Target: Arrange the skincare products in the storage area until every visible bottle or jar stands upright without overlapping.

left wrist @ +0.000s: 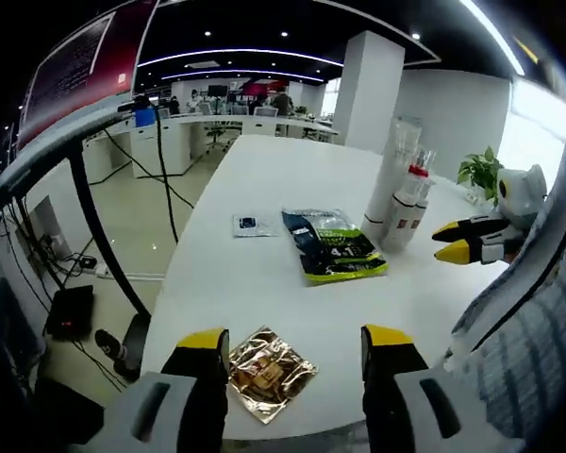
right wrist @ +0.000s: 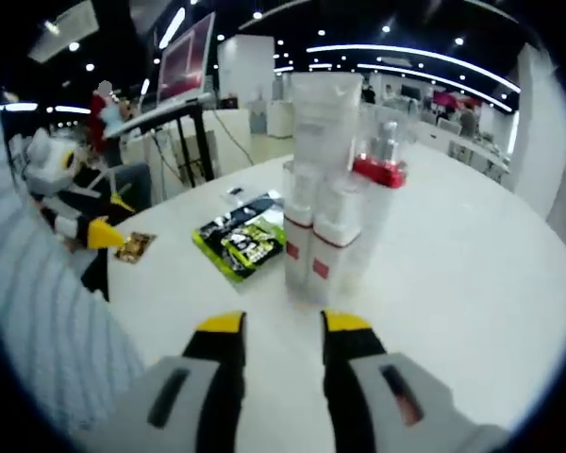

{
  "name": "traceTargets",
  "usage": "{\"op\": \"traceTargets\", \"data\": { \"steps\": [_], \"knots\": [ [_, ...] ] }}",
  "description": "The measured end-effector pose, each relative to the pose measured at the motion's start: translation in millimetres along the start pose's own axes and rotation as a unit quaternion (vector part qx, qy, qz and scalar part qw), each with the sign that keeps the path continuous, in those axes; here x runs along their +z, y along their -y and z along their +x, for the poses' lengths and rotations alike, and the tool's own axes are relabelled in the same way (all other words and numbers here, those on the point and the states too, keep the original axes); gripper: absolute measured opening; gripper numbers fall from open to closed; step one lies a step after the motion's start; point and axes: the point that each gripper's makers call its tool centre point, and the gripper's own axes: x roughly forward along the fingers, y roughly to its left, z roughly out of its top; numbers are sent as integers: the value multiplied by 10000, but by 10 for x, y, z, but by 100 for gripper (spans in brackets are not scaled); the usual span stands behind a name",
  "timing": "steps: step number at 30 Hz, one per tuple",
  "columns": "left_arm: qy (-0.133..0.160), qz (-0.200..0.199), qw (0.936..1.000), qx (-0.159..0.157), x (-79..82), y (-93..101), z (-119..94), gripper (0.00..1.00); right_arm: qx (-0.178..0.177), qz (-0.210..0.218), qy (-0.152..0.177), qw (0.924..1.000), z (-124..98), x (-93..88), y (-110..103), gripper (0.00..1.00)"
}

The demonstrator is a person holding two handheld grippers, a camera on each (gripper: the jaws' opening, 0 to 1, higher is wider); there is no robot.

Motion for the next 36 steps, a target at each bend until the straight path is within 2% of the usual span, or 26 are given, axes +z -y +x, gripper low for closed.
{"op": "traceTargets", "data": {
  "steps": [2, 5, 7, 12, 18, 19, 23, 31, 36],
  "knots": [
    [-86, 225, 9995, 220, -49, -97, -31, 57, -45, 12, -2, 10000, -21, 8, -8, 29],
    [-75, 517, 9981, 332, -94, -202, -101, 54, -83, -11, -18, 10000, -57, 0, -37, 29],
    [-199, 657, 9973, 255, -171, -227, -127, 55, -109, -149, -155, 9997, -50, -56, -41, 29],
    [-363, 638, 9972, 105, -326, -265, -148, 54, -123, -160, -212, 9996, -39, -38, -40, 29],
    [-643, 830, 9939, 325, -485, -380, -102, 50, -57, -246, -246, 9994, 13, -15, -126, 29],
    [-509, 899, 9936, 458, -433, -448, -95, 50, -40, -246, -248, 9994, 15, -17, -147, 29],
    [-425, 712, 9952, 525, -399, -495, -117, 49, -6, -276, -295, 9992, 22, -47, -186, 29],
    [-355, 535, 9942, 860, -406, -640, -170, 49, -23, -335, -324, 9989, 29, -58, -199, 28],
    [-332, 379, 9922, 1140, -385, -741, -163, 43, -23, -289, -341, 9990, 36, -66, -204, 28]
  ]
}}
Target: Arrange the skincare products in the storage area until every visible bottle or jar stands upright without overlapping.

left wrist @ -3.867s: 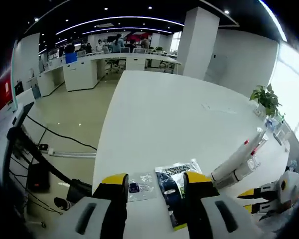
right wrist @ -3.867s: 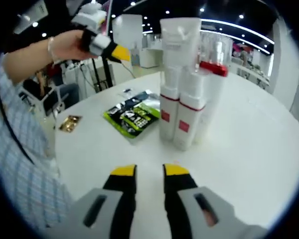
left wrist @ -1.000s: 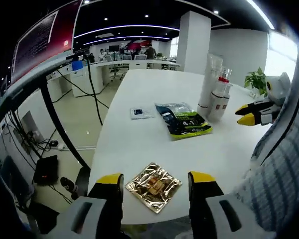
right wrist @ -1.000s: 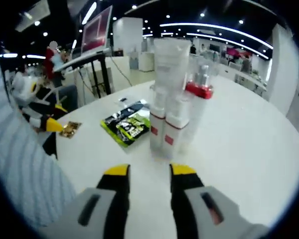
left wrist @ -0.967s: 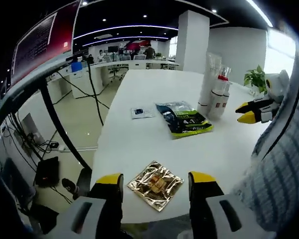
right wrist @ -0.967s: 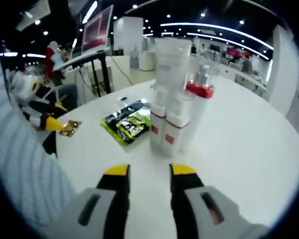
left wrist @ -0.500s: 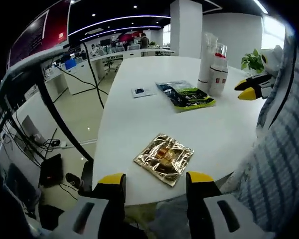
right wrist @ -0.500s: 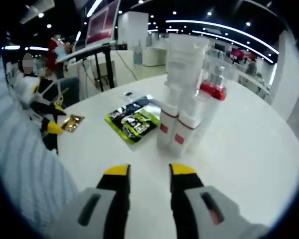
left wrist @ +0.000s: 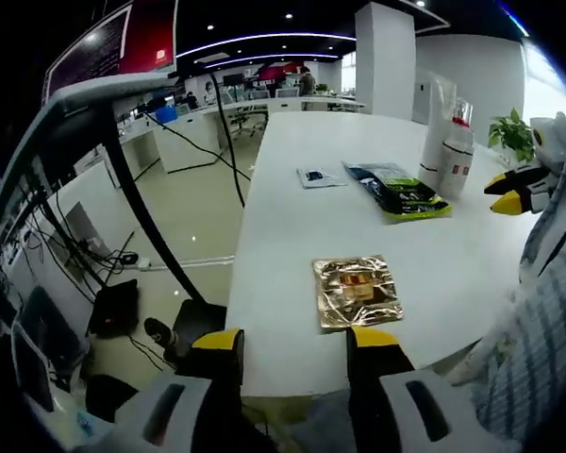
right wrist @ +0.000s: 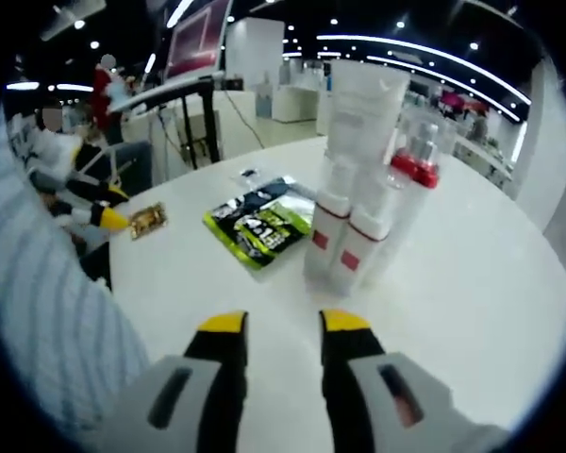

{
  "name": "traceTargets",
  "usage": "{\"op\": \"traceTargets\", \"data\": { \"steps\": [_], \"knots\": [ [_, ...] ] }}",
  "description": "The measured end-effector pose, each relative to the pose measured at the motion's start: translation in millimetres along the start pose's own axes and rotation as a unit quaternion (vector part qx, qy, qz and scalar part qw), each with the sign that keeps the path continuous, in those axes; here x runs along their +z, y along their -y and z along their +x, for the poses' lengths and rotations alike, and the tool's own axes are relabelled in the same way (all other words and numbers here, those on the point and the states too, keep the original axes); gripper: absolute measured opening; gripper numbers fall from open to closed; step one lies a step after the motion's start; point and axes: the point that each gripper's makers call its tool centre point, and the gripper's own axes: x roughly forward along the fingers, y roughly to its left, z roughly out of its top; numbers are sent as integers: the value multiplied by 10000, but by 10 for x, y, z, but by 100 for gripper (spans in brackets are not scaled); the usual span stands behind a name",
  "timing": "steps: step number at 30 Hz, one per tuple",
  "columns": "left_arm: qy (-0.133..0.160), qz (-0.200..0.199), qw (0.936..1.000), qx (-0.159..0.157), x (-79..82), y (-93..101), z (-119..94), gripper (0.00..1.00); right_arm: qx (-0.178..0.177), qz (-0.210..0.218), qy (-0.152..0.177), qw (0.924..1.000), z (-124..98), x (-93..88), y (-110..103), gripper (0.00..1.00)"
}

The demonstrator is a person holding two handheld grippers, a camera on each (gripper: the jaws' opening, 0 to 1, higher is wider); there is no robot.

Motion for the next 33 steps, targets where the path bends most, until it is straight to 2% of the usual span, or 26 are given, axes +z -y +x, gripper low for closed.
{"op": "traceTargets", "data": {
  "steps": [3, 4, 6, 7, 11, 14, 18, 22, 24, 25, 28, 33],
  "knots": [
    [-9, -167, 9999, 42, 29, 9, -32, 44, -4, -12, -2, 10000, -6, -4, -7, 28],
    [308, -327, 9989, -128, 180, 92, -58, 44, -9, -5, -4, 10000, -9, -7, -6, 28],
    [411, -490, 9976, -270, 266, 157, -83, 44, -20, 23, -4, 10000, -14, -14, -2, 28],
    [447, -647, 9957, -484, 339, 271, -85, 46, -22, 26, -10, 10000, -15, -18, 0, 28],
    [255, -455, 9972, -540, 361, 425, -5, 51, -40, 37, 4, 10000, -25, -23, 11, 28],
    [9, -373, 9976, -586, 293, 514, 56, 52, -61, 29, 18, 10000, -35, -22, 20, 28],
    [-161, -227, 9981, -542, 220, 501, 154, 55, -108, 74, 44, 9999, -43, -25, 57, 28],
    [-303, -246, 9978, -545, 220, 516, 197, 56, -133, 107, 29, 9999, -45, -46, 79, 28],
    [-456, -83, 9975, -528, 187, 524, 224, 56, -135, 109, 12, 9998, -44, -63, 79, 28],
    [-337, 55, 9983, -471, 223, 505, 225, 55, -132, 109, 4, 9999, -43, -69, 78, 28],
    [-438, 147, 9982, -385, 207, 494, 233, 53, -139, 113, 4, 9998, -42, -75, 83, 28],
    [-362, 248, 9976, -528, 286, 531, 261, 48, -195, 182, -17, 9996, -47, -111, 140, 28]
  ]
}}
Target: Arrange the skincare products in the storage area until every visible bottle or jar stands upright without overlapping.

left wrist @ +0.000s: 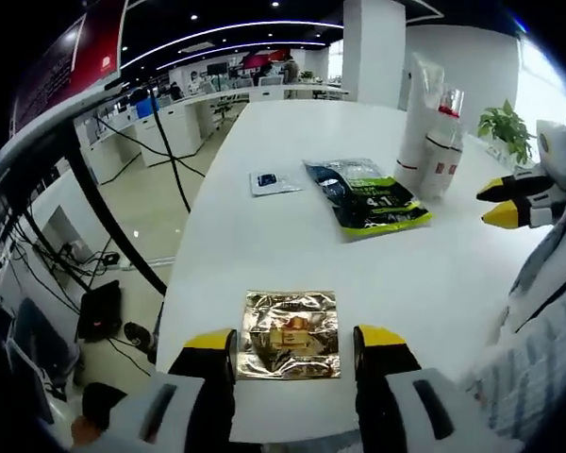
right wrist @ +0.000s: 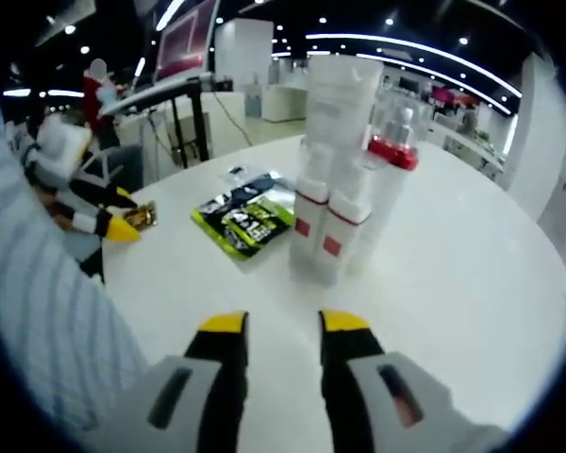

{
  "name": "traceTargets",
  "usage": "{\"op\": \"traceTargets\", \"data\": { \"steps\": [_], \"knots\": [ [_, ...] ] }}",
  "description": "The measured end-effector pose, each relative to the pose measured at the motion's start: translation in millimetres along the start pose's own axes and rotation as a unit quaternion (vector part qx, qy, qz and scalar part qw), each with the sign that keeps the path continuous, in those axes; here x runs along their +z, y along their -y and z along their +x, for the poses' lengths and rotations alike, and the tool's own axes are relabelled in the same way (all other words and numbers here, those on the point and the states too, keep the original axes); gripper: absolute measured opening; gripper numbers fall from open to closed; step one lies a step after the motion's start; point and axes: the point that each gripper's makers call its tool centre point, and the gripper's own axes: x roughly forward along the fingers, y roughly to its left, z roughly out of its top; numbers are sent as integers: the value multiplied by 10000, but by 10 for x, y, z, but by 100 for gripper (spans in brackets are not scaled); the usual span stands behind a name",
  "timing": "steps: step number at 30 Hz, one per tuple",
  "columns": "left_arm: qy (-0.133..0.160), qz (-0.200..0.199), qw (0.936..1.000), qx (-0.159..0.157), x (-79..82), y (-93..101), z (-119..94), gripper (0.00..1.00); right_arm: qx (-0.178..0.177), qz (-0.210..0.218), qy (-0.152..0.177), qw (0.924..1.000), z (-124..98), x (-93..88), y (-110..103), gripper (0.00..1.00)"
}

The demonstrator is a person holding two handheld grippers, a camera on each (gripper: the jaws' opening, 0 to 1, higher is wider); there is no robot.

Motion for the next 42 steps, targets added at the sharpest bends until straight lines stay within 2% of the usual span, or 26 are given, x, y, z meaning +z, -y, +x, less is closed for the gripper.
{"op": "traceTargets", "data": {
  "steps": [2, 12, 14, 18, 23, 30, 36, 42],
  "knots": [
    [-129, -122, 9998, 33, -35, -21, 3, 42, -12, 17, -17, 10000, 4, -13, 10, 27],
    [-121, -432, 9990, 5, 13, -146, 119, 41, -63, 111, -27, 9999, 1, -52, 56, 27],
    [-12, -393, 9992, 79, 50, -188, 131, 41, -80, 136, -19, 9999, -5, -55, 68, 27],
    [169, -354, 9991, 148, 168, -216, 113, 41, -101, 163, -12, 9998, -11, -61, 81, 27],
    [404, -518, 9977, 172, 373, -230, 117, 41, -99, 158, -24, 9998, -10, -73, 74, 27],
    [711, -693, 9950, 59, 682, -160, 203, 42, -137, 126, 11, 9998, -30, -61, 70, 27],
    [757, -743, 9944, -13, 843, -90, 277, 42, -194, 140, 23, 9997, -59, -68, 84, 27],
    [697, -925, 9932, -130, 896, -33, 362, 42, -244, 149, 43, 9996, -67, -66, 93, 27]
  ]
}}
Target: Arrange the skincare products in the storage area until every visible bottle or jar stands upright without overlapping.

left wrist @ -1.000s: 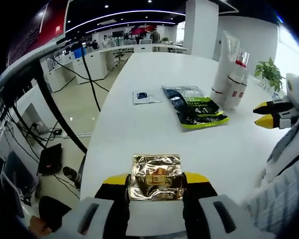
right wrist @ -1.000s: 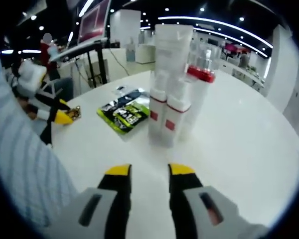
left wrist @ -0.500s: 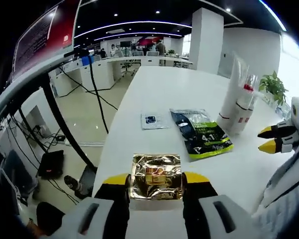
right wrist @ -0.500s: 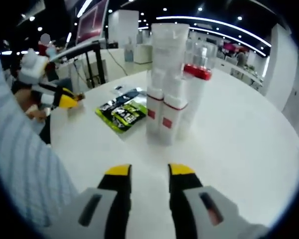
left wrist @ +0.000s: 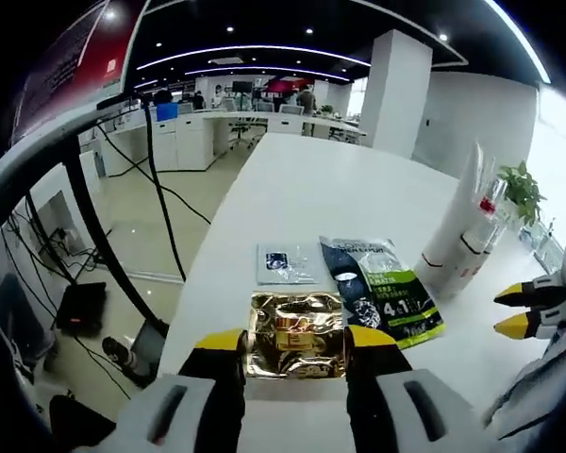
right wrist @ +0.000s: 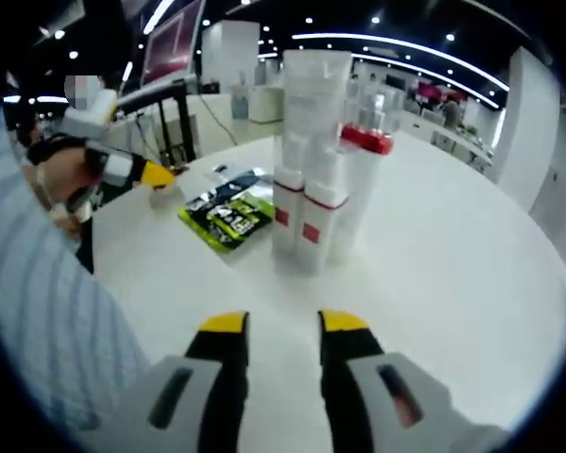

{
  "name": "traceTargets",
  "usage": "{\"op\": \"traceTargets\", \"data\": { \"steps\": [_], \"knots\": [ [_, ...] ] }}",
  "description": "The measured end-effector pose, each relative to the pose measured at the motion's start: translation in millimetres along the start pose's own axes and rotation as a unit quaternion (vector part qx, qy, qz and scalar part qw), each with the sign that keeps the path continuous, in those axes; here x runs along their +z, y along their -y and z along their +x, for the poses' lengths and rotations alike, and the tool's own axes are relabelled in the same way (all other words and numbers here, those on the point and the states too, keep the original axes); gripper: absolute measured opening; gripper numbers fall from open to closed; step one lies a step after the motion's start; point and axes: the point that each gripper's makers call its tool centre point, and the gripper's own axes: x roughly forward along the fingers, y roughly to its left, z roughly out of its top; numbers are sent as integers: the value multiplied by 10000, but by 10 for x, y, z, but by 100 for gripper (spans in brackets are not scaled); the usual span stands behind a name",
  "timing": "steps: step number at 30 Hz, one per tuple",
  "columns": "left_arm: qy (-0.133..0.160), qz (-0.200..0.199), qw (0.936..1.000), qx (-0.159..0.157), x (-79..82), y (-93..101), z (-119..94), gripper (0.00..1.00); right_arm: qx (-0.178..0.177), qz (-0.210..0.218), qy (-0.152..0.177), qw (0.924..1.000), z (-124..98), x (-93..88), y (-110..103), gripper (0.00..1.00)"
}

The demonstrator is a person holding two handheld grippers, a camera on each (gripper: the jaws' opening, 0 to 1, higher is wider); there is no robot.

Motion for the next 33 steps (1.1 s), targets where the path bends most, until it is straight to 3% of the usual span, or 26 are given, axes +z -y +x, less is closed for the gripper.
{"op": "traceTargets", "data": {
  "steps": [9, 25, 28, 33],
  "knots": [
    [-17, -143, 9999, 64, 25, -17, 62, 42, -29, -26, -42, 10000, -17, -24, -13, 27],
    [-362, -281, 9988, 200, -89, -21, 260, 42, -66, -78, -63, 9999, -45, -42, -30, 27],
    [-454, -207, 9983, 305, -138, -47, 270, 35, -67, -68, -73, 9999, -50, -52, -33, 27],
    [-367, -221, 9986, 294, -110, -41, 255, 38, -89, -47, -80, 9999, -55, -68, -23, 27]
  ]
}}
